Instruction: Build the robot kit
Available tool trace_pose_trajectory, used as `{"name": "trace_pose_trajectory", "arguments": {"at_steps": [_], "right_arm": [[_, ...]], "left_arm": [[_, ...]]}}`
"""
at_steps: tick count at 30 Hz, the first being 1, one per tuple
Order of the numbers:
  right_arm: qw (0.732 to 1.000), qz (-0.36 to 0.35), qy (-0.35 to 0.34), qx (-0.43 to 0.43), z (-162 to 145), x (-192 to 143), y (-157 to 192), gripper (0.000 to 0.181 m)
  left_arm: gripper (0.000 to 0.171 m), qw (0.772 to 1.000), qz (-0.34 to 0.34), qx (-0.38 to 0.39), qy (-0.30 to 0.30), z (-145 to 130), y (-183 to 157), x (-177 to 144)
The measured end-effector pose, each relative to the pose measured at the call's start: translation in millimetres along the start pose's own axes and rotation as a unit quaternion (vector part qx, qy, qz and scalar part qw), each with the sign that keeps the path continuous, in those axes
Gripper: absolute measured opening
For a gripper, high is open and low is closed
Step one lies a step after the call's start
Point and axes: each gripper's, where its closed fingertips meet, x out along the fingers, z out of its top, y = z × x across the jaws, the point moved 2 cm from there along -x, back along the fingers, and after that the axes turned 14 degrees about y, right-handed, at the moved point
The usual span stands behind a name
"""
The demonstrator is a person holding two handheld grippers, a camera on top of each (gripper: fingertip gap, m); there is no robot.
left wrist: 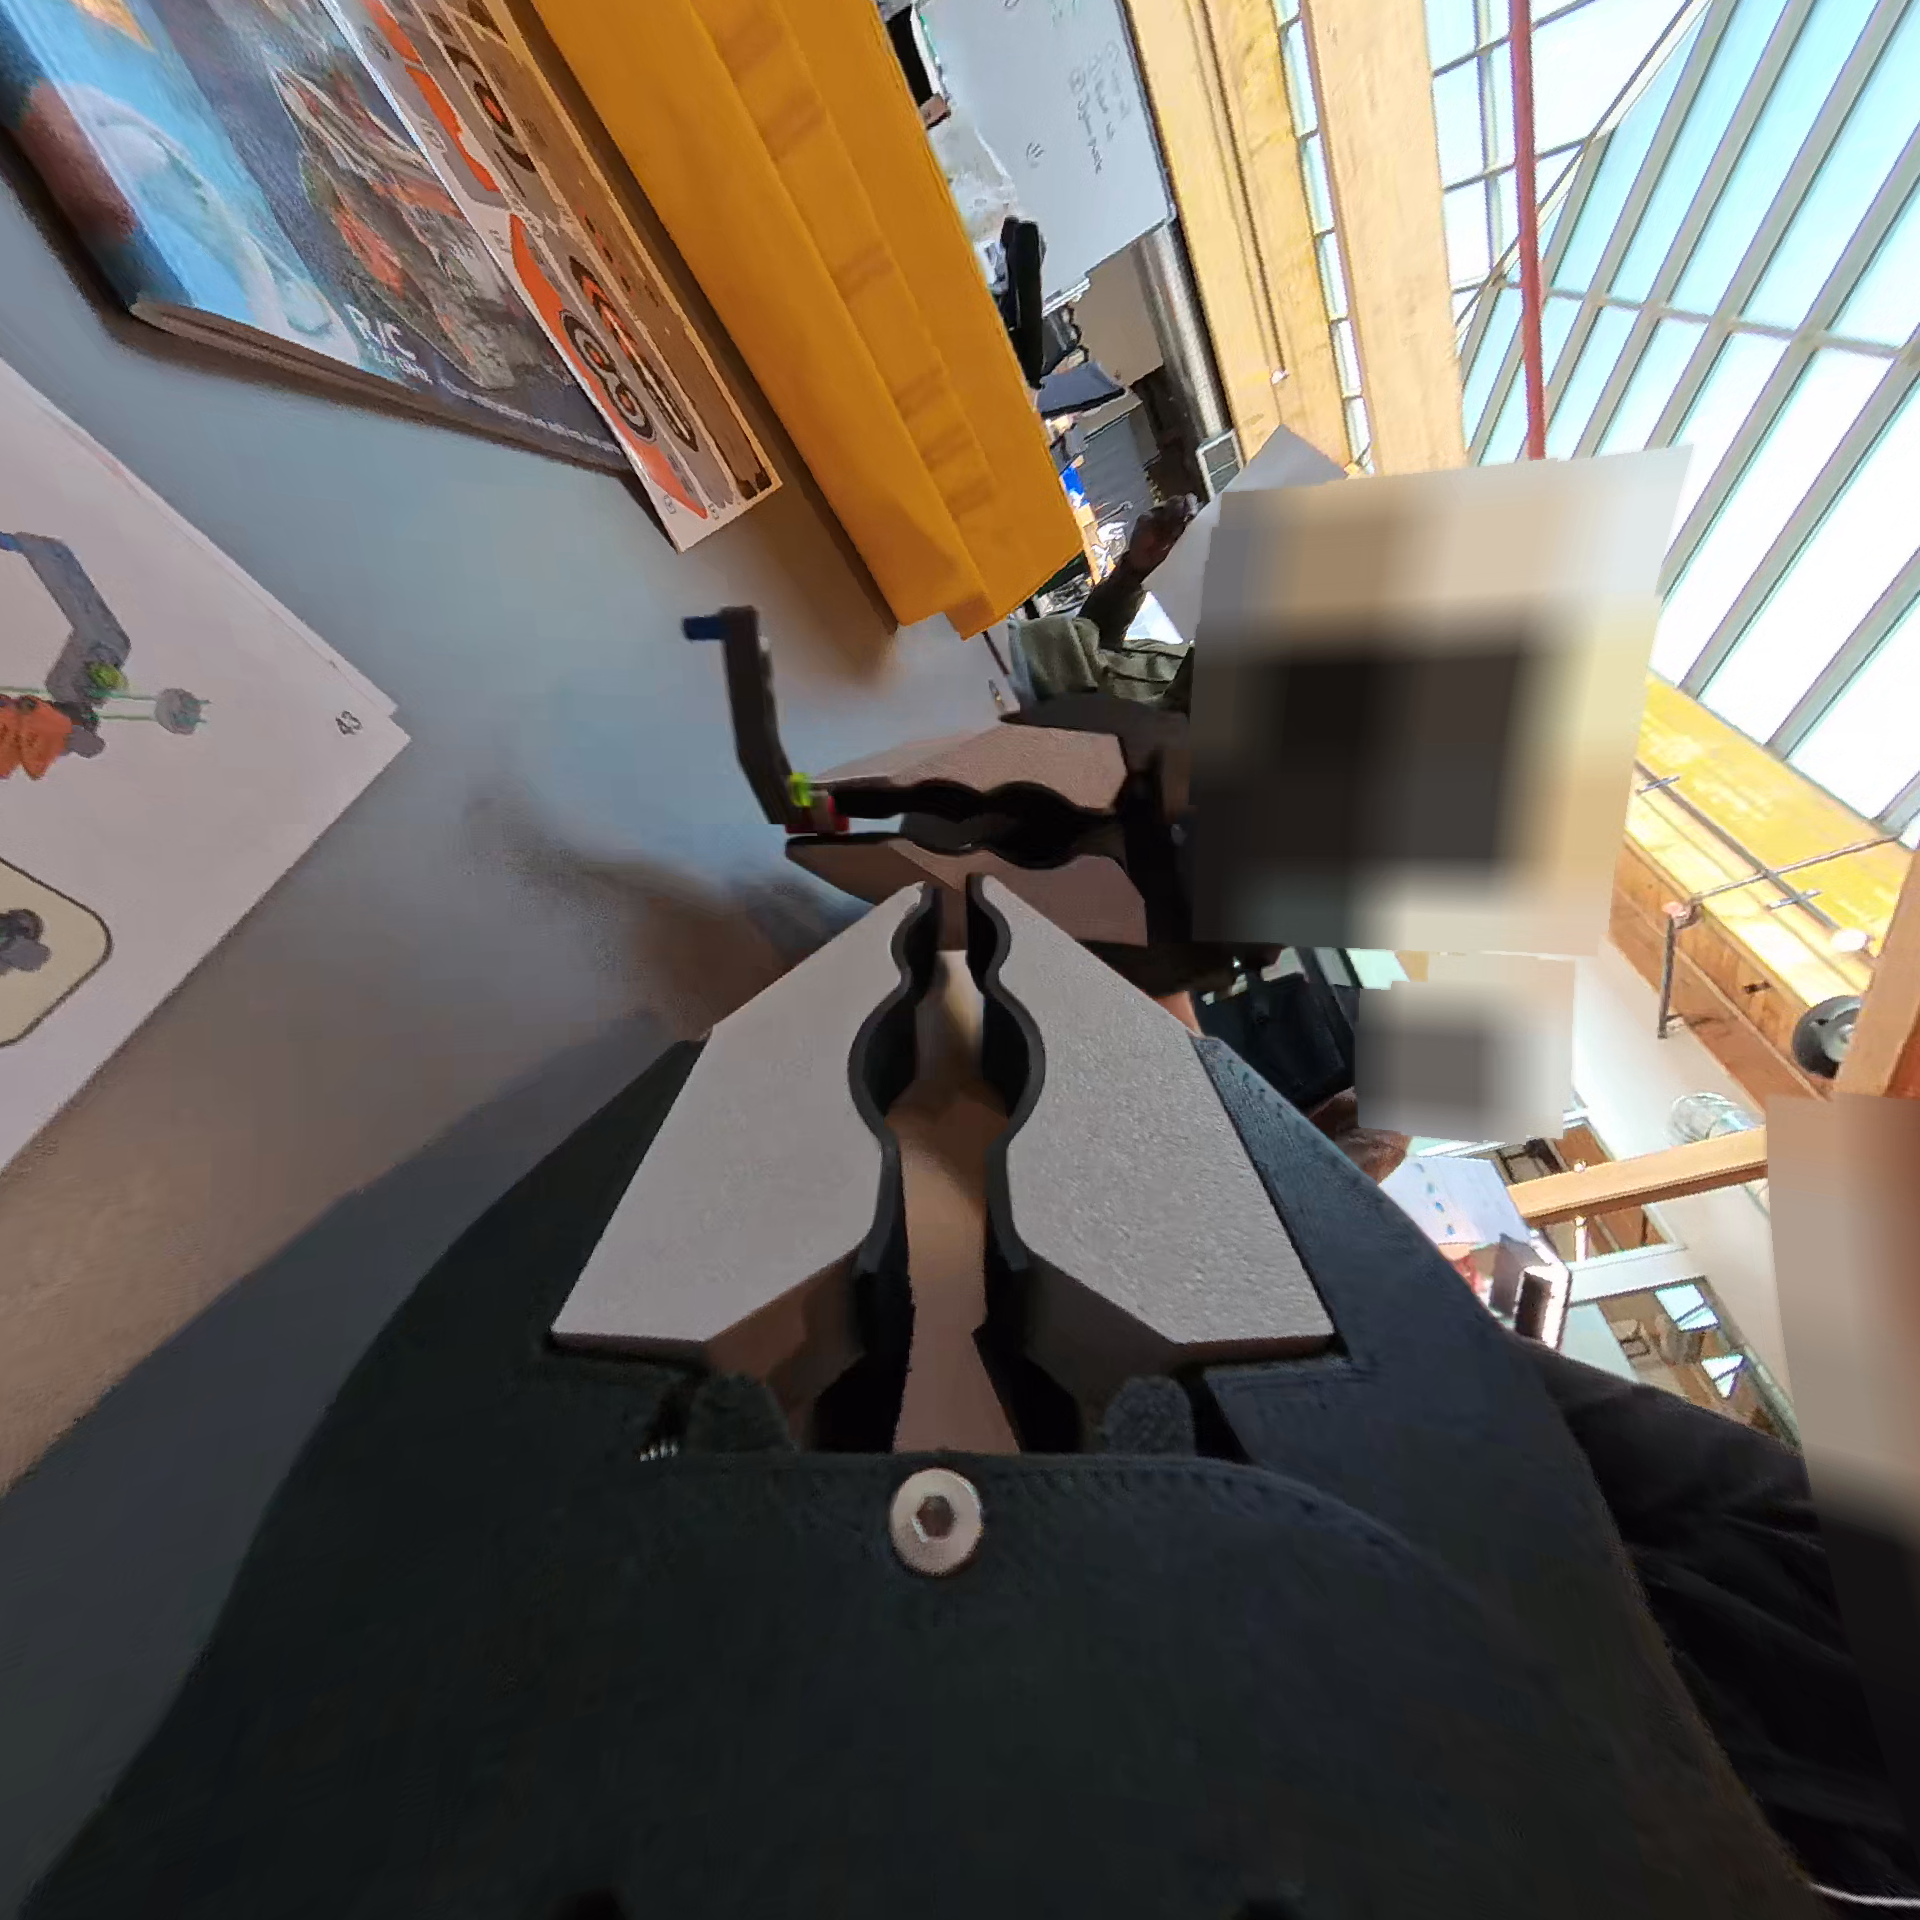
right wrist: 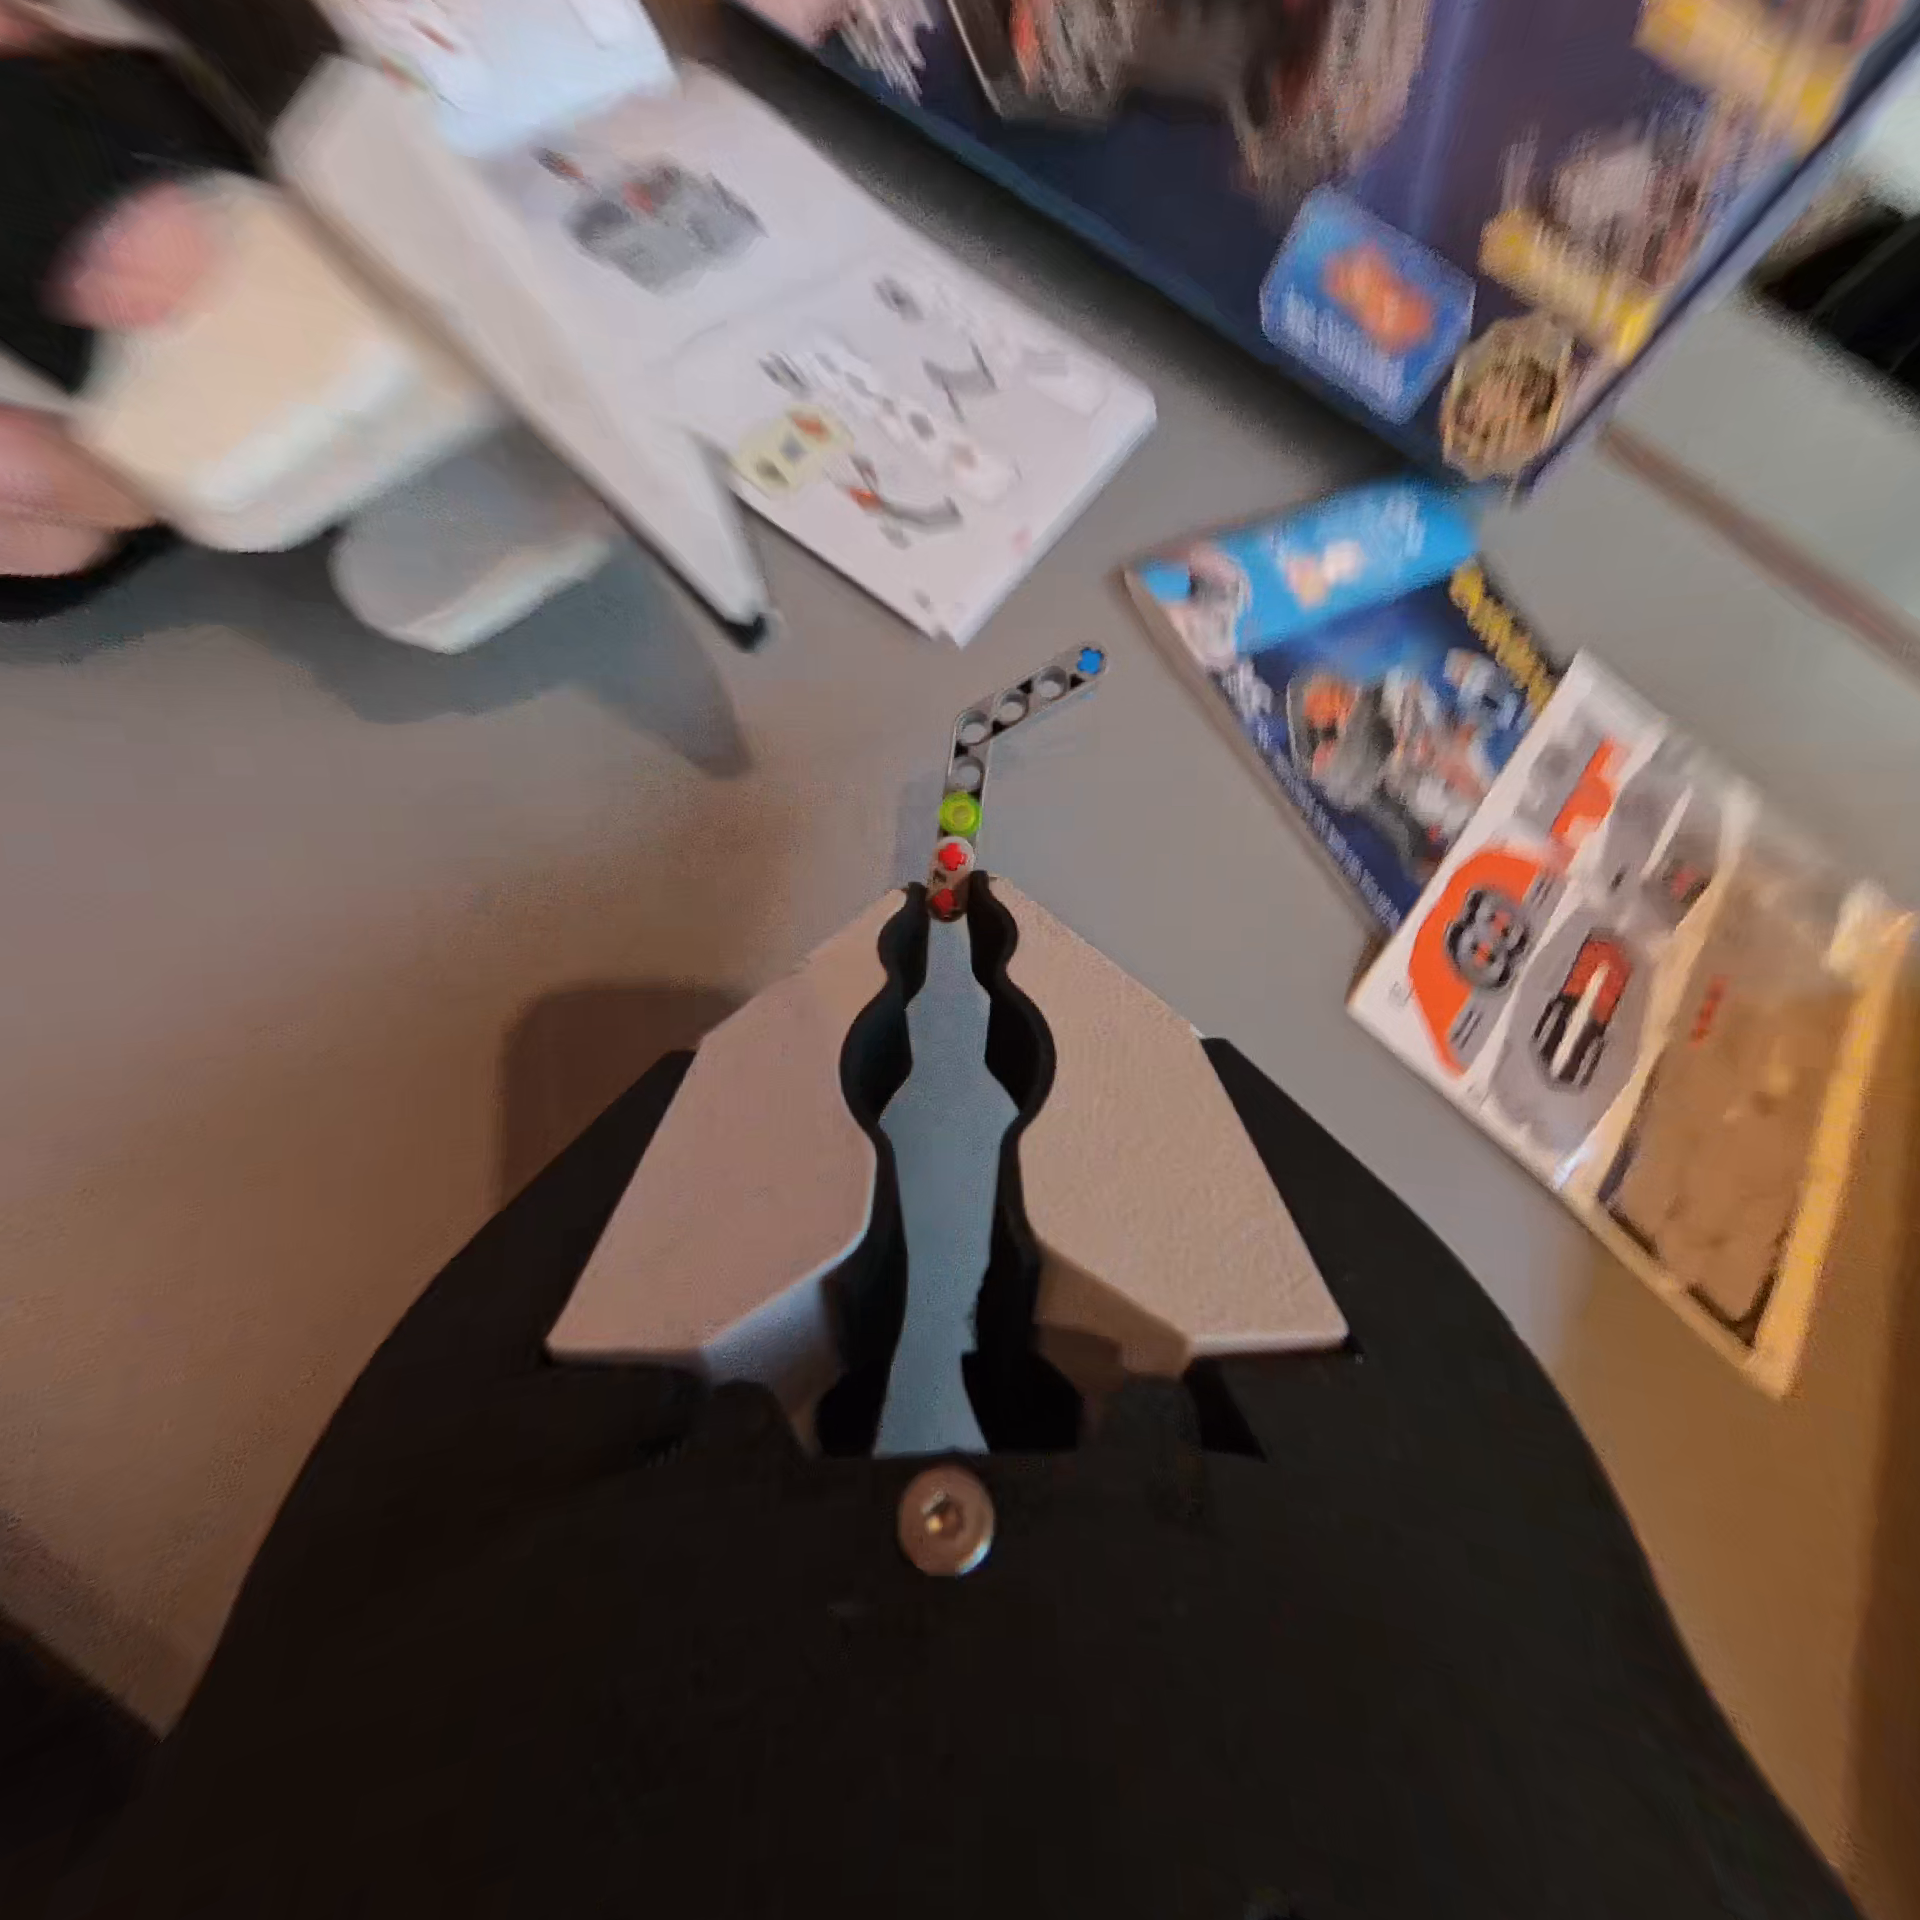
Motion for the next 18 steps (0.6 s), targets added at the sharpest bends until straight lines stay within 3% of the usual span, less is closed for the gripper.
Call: {"name": "trace_pose_trajectory", "arguments": {"at_steps": [3,7,11,12,14,18], "right_arm": [[0.990,-0.075,-0.078,-0.094,18,-32,13,0.007],[0.981,-0.053,-0.154,-0.109,24,-56,30,0.007],[0.975,-0.077,-0.167,-0.126,24,-63,27,0.007],[0.973,-0.084,-0.165,-0.137,23,-62,27,0.007],[0.968,-0.100,-0.169,-0.159,23,-62,28,0.007],[0.958,-0.140,-0.165,-0.187,26,-61,28,0.007]], "left_arm": [[0.015,0.999,-0.042,-0.003,-0.031,5,-10,-3],[0.036,0.995,-0.070,0.060,-0.031,6,-32,2],[0.021,0.990,-0.086,0.106,0.021,-5,-46,14],[0.024,0.990,-0.080,0.112,0.027,-7,-46,17],[0.012,0.991,-0.055,0.120,0.024,-7,-41,19],[0.009,0.989,-0.028,0.141,0.024,-7,-40,17]]}}
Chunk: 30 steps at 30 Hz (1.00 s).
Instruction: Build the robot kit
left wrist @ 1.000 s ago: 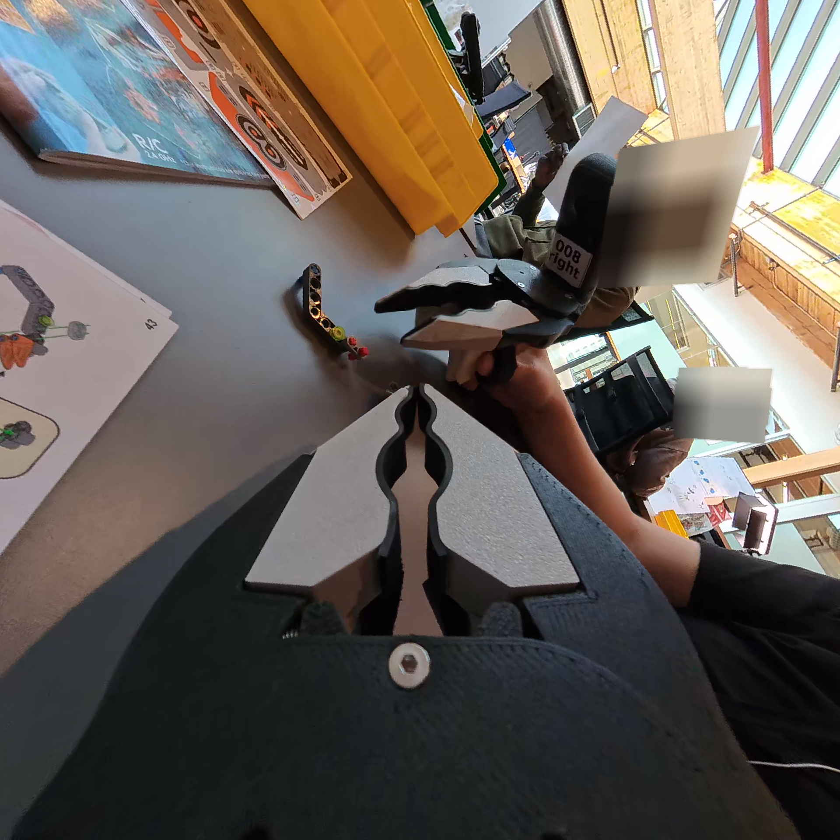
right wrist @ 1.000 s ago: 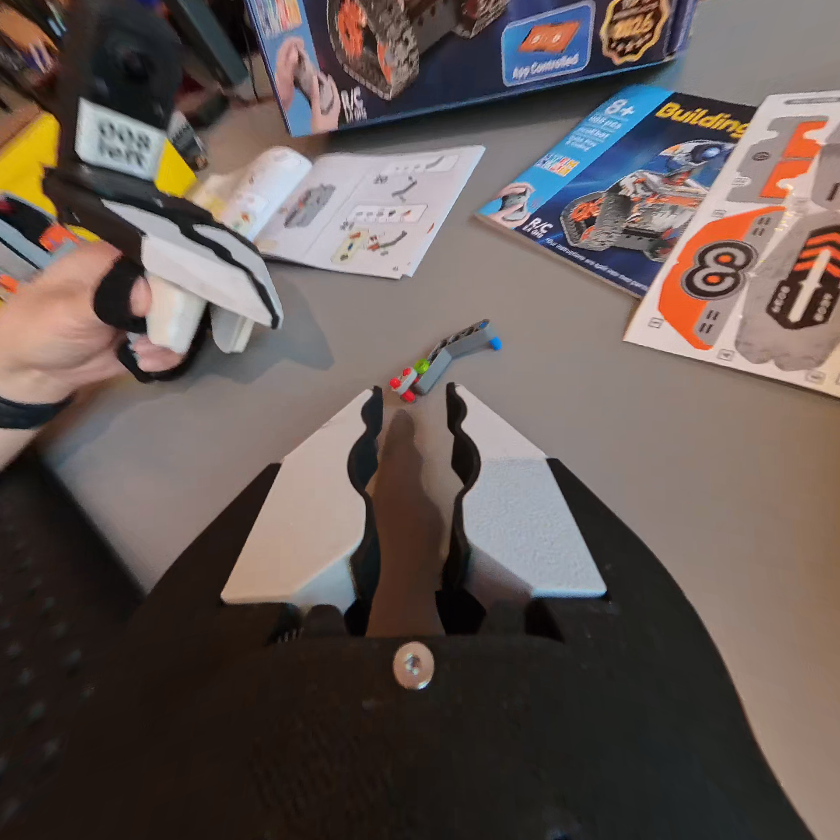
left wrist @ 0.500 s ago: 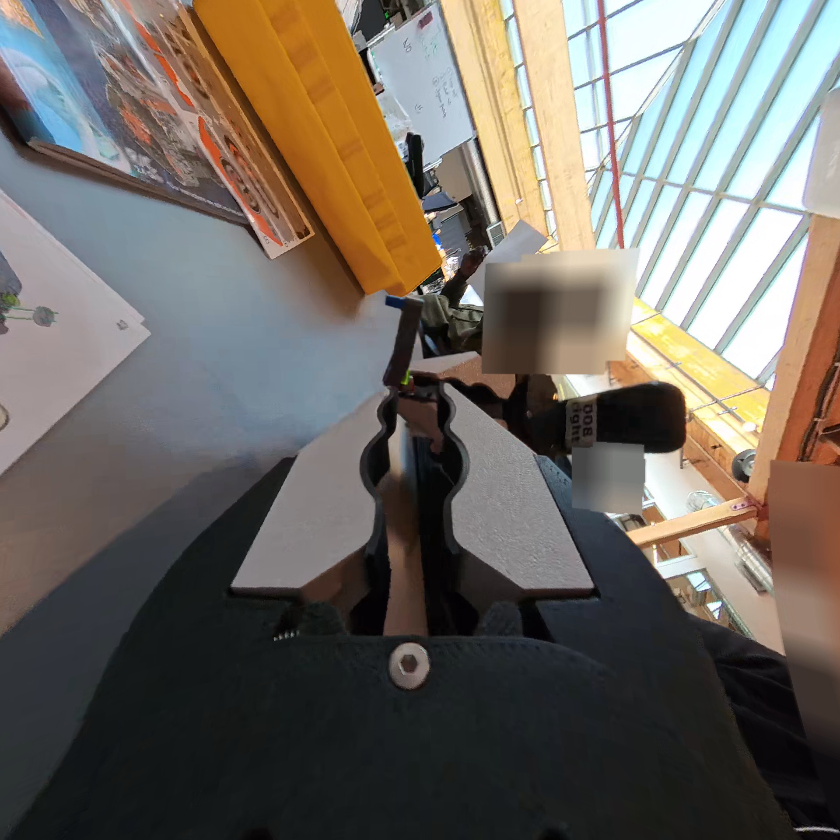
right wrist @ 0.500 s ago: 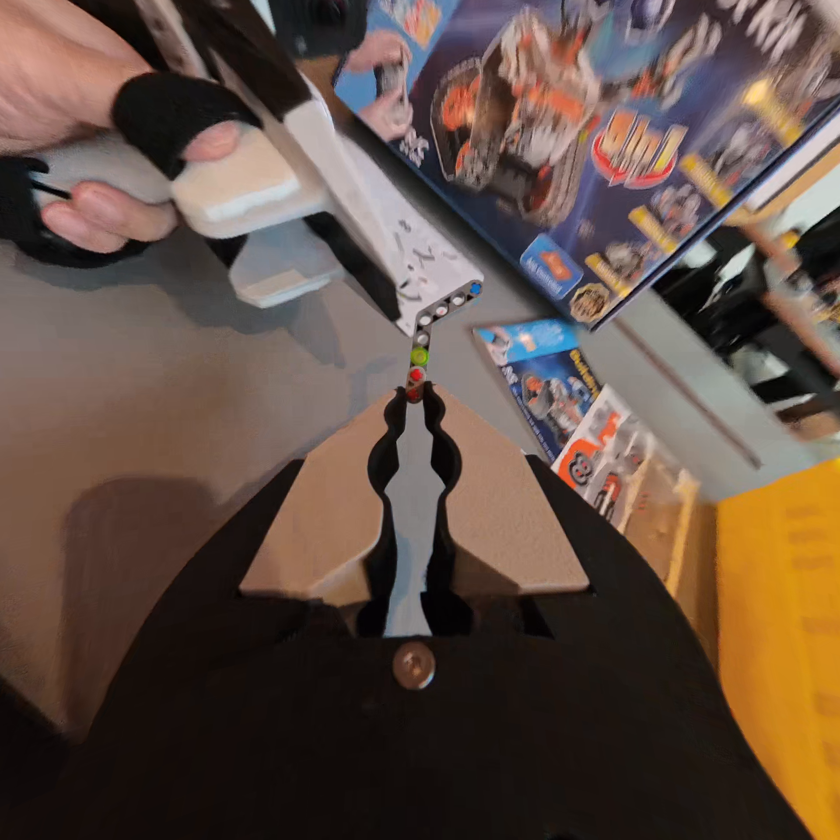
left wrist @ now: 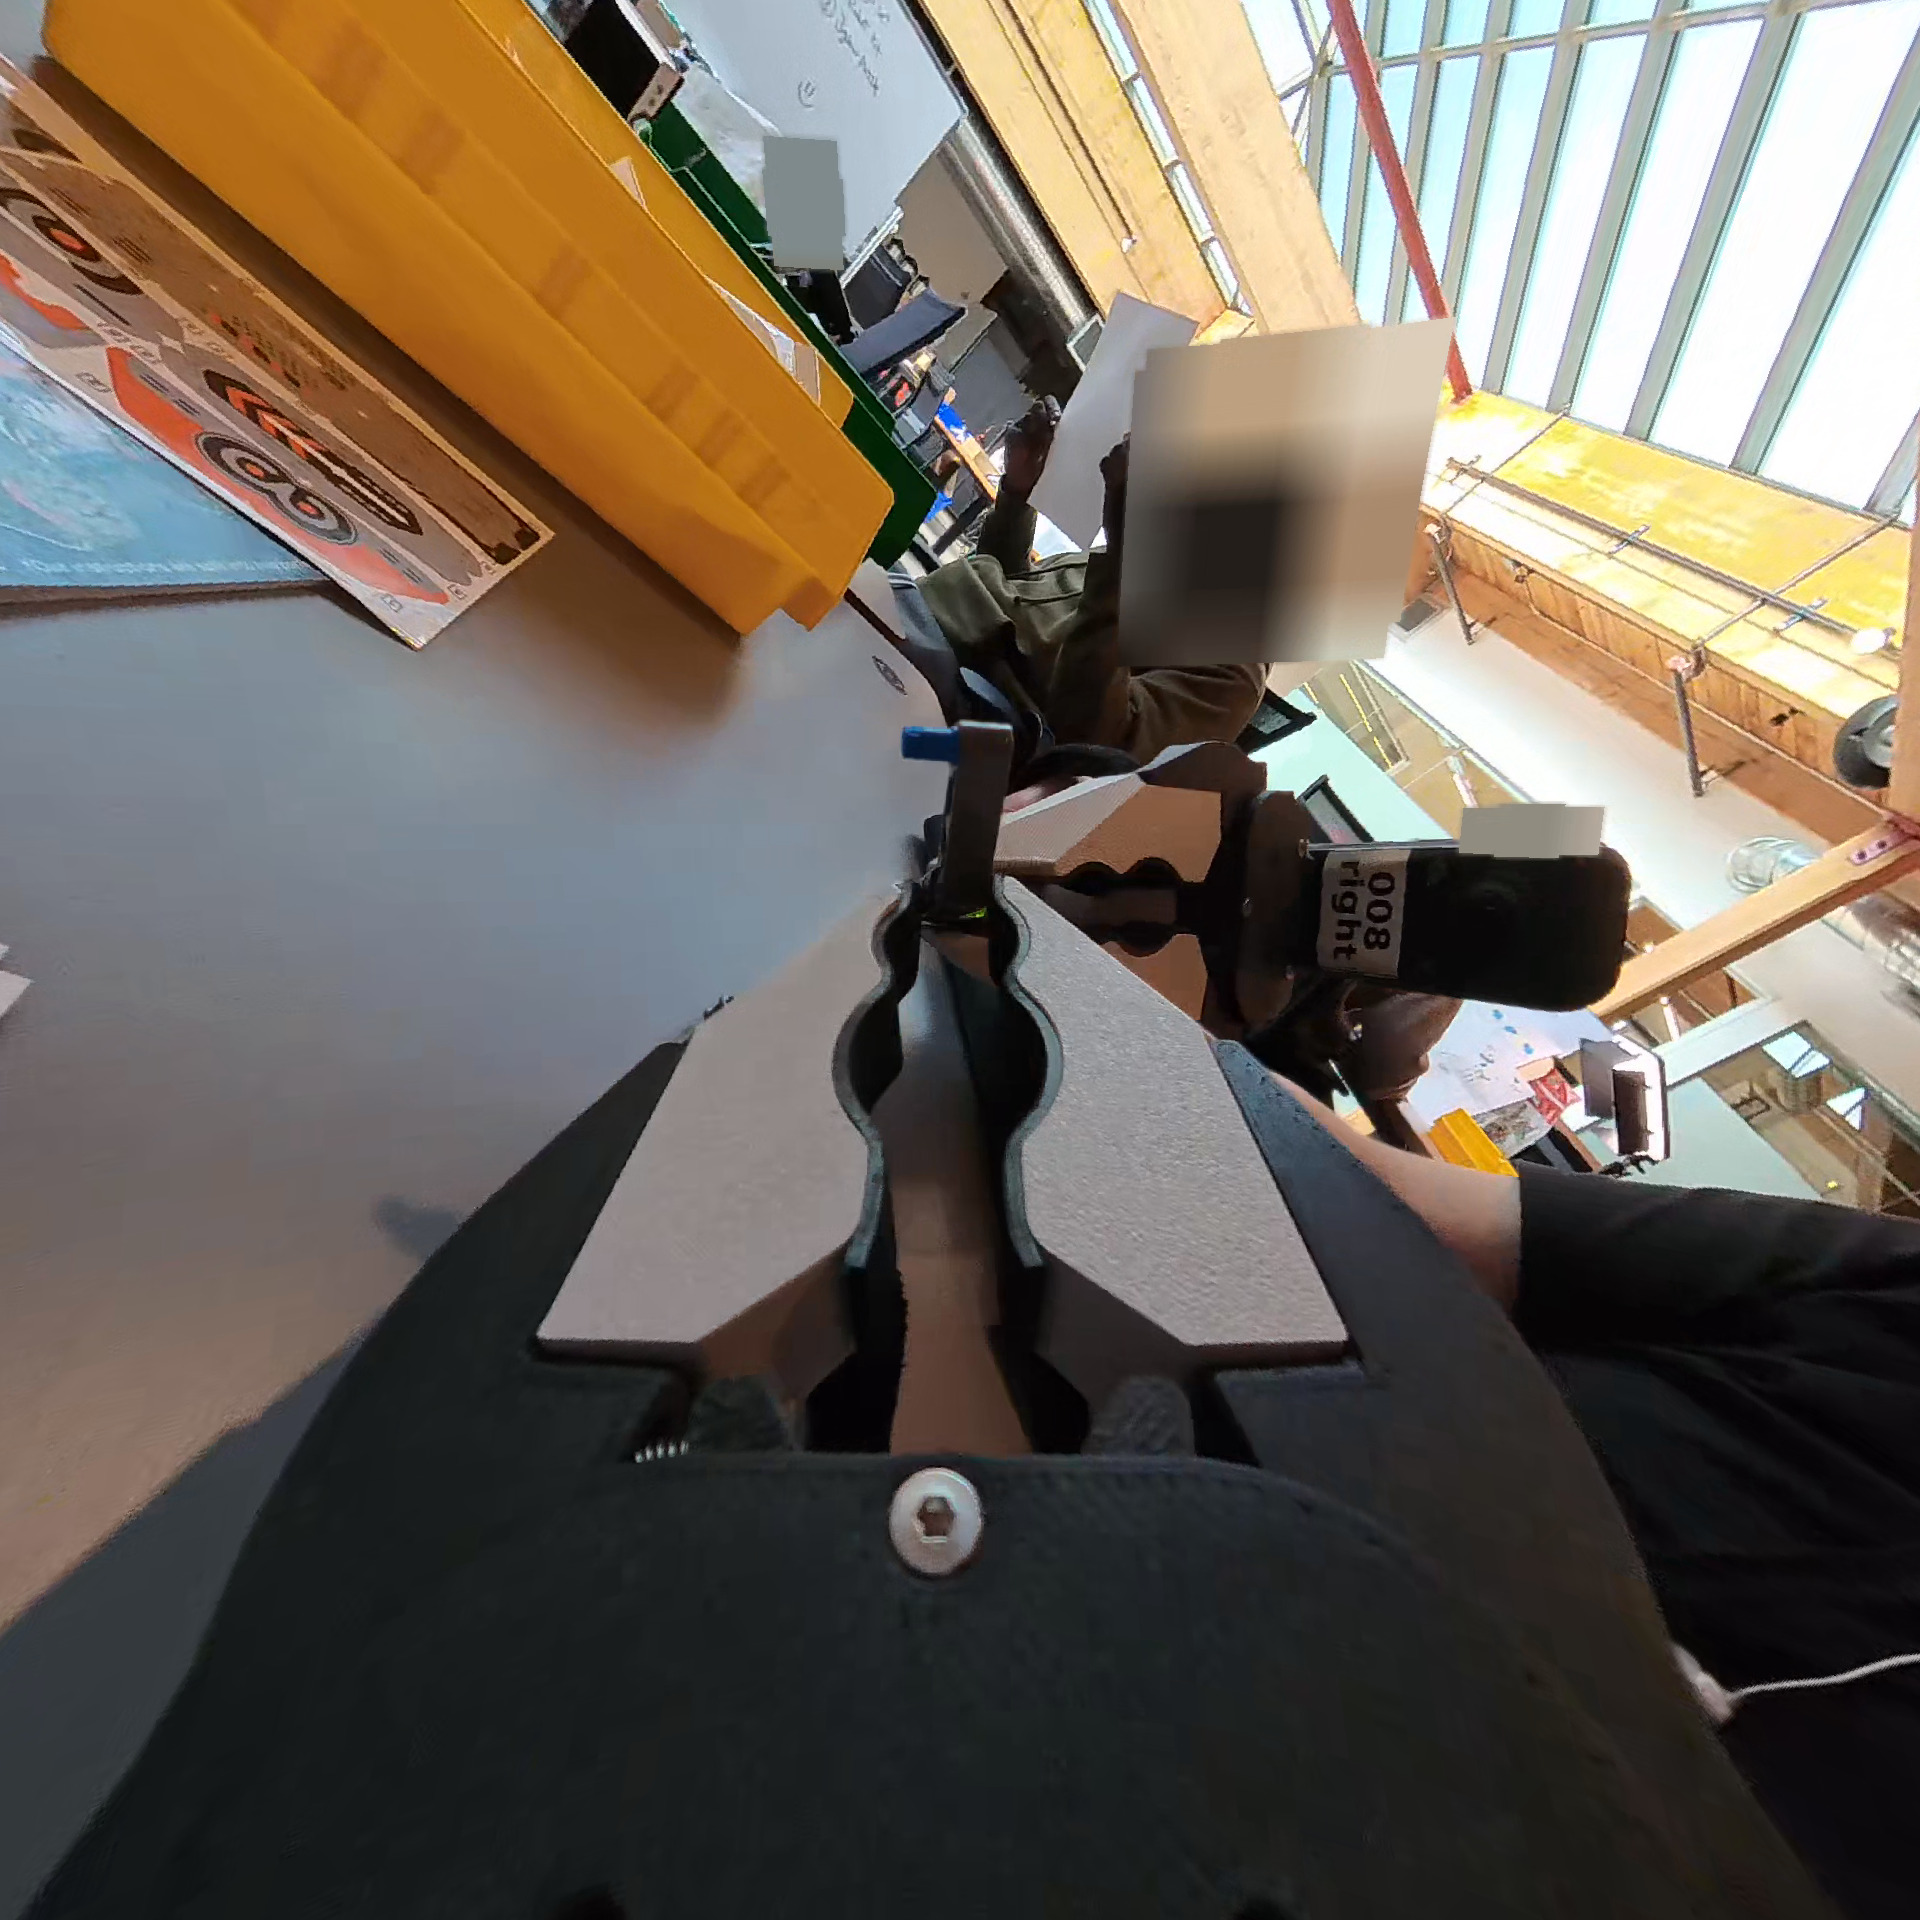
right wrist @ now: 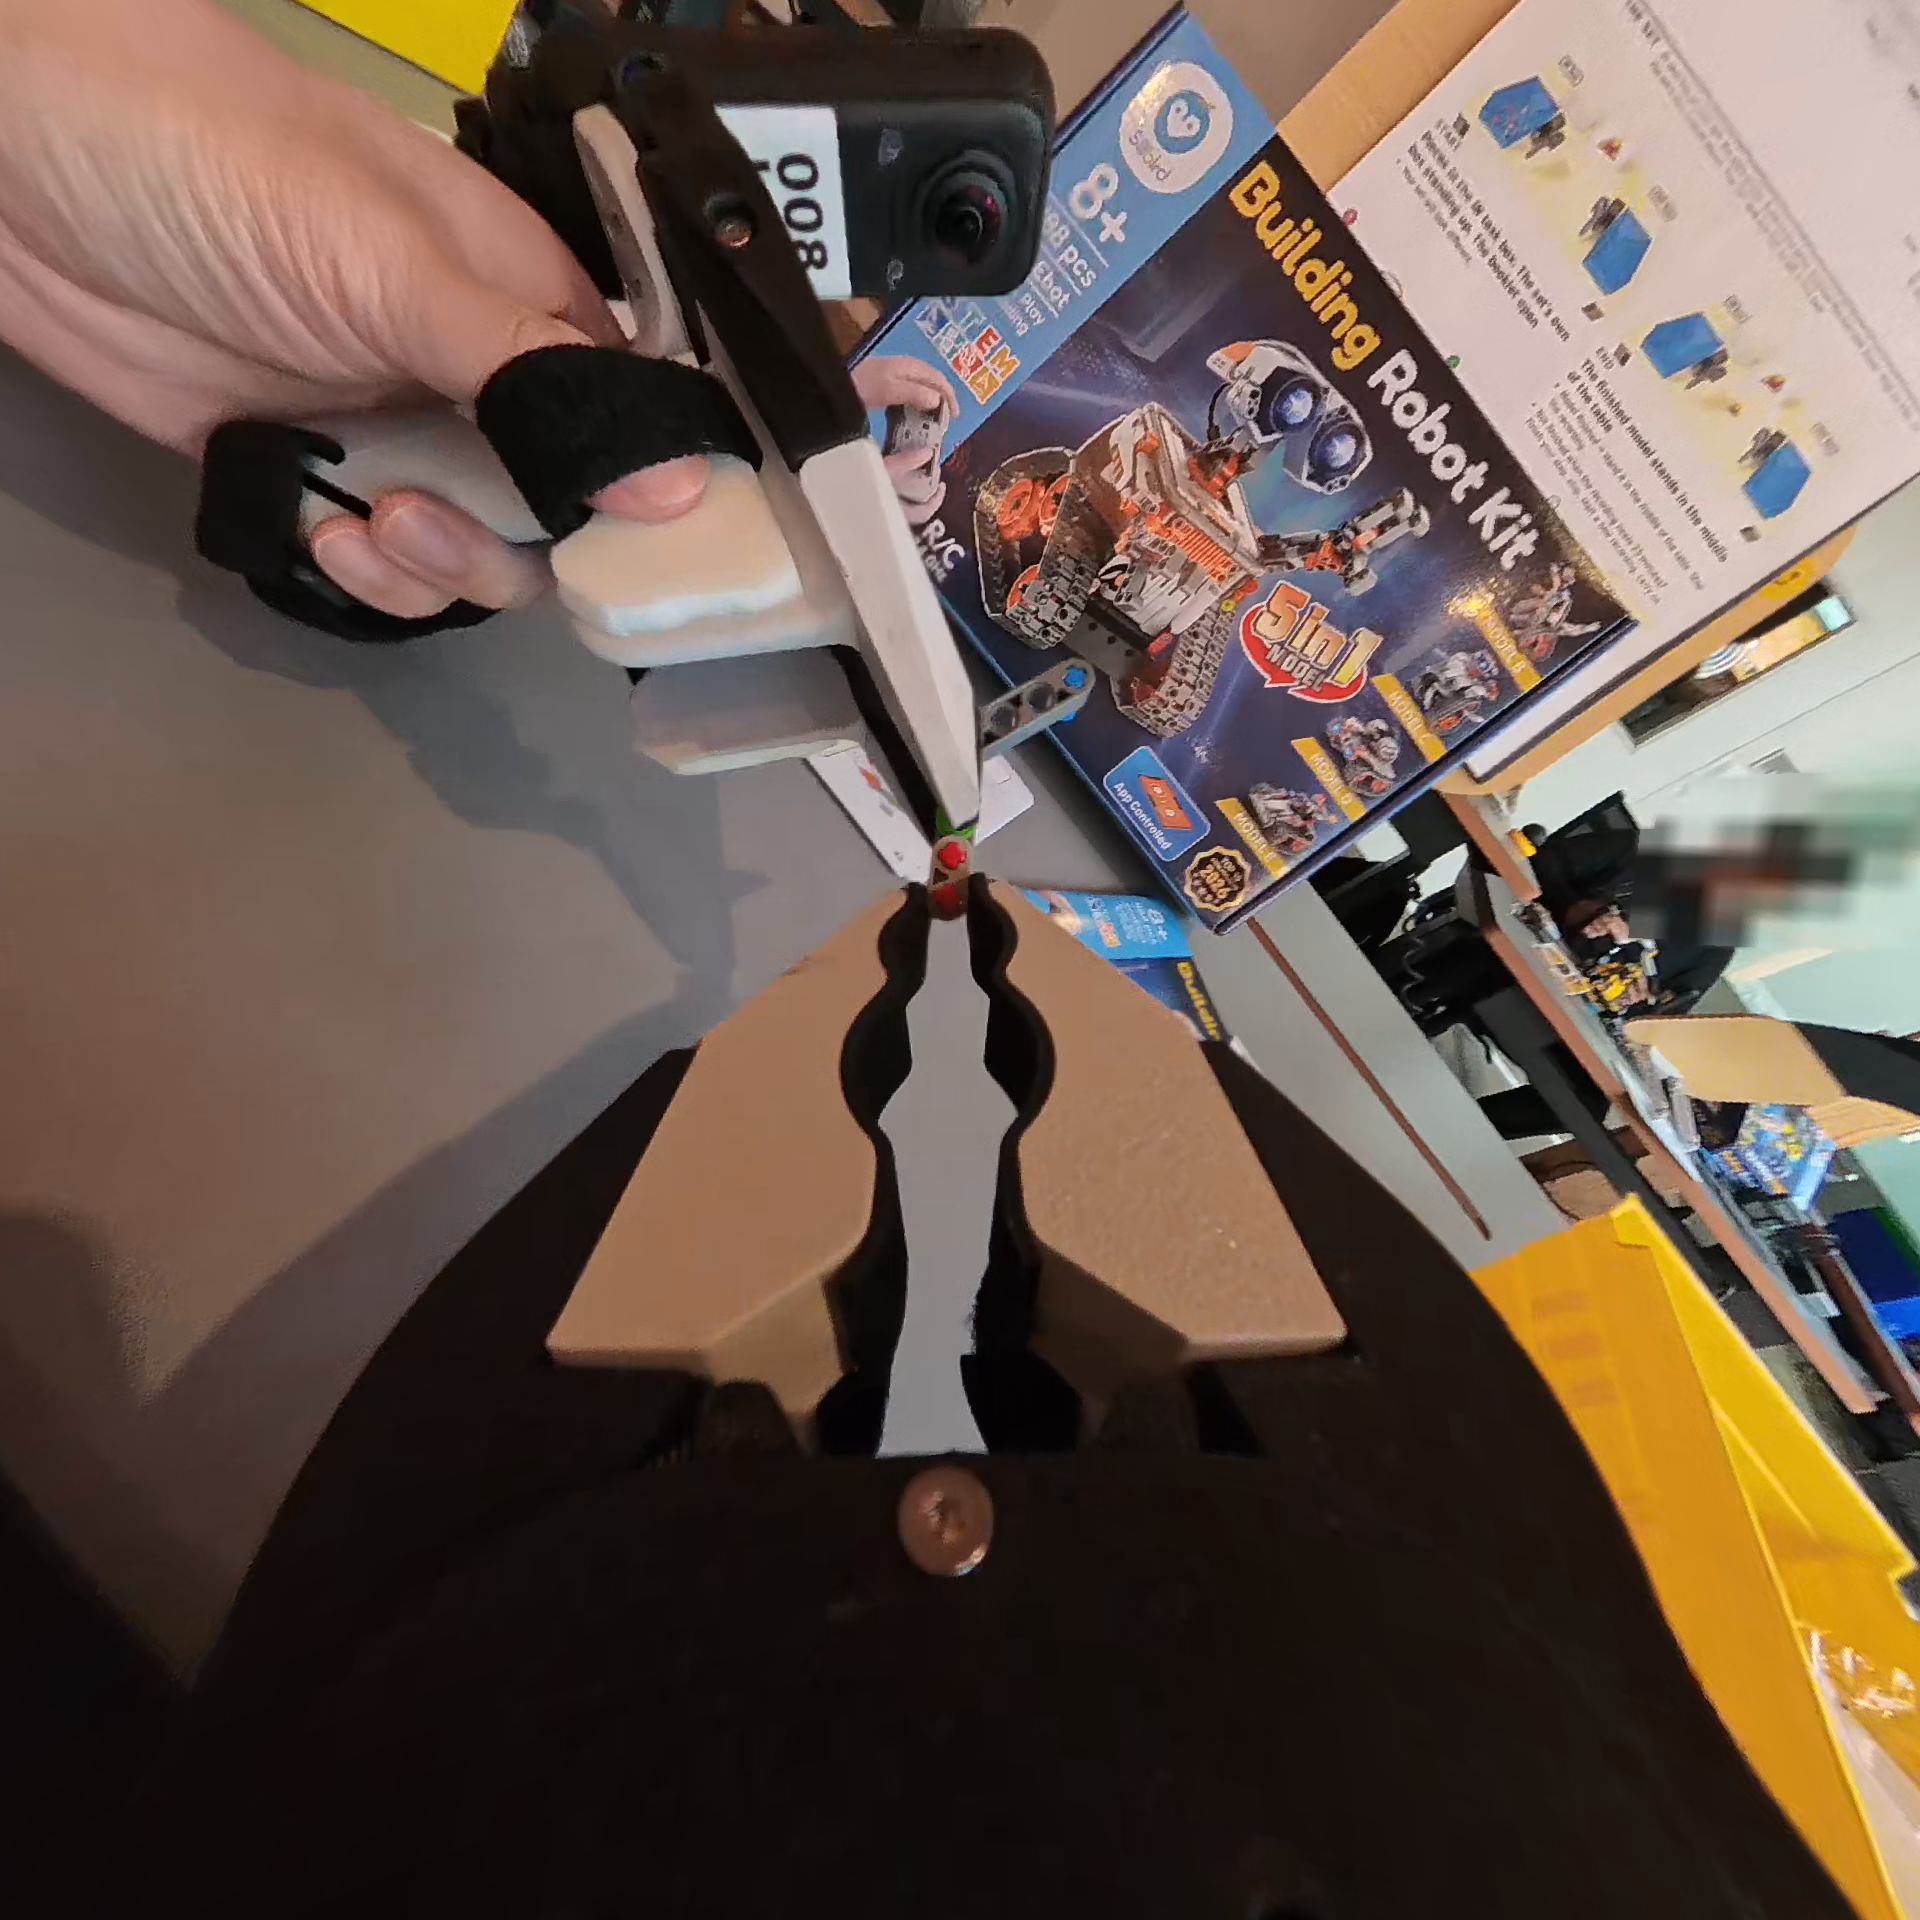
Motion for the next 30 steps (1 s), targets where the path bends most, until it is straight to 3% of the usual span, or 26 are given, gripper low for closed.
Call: {"name": "trace_pose_trajectory", "arguments": {"at_steps": [3,5,7,9,11,16,21,30], "right_arm": [[0.998,0.006,-0.045,0.037,9,-6,-3,0.009],[0.986,0.057,-0.090,0.127,13,-15,-8,0.027],[0.950,0.130,-0.158,0.236,20,-32,-15,0.030],[0.893,0.202,-0.233,0.328,29,-52,-23,0.027],[0.865,0.232,-0.258,0.361,31,-60,-27,0.029],[0.909,0.197,-0.260,0.260,46,-69,-25,0.037],[0.922,0.216,-0.241,0.212,55,-73,-21,0.023],[0.920,0.226,-0.240,0.211,56,-74,-10,0.013]], "left_arm": [[0.009,0.999,0.010,0.038,-0.003,5,-9,-5],[0.008,0.994,0.008,0.097,-0.041,16,-25,-13],[0.009,0.984,0.014,0.163,-0.074,25,-43,-24],[0.009,0.967,0.021,0.237,-0.086,27,-60,-31],[0.009,0.949,0.013,0.300,-0.096,27,-77,-33],[0.009,0.914,-0.006,0.398,-0.084,13,-96,-23],[0.009,0.887,0.006,0.454,-0.086,8,-102,-17],[0.009,0.884,0.010,0.461,-0.082,6,-101,-13]]}}
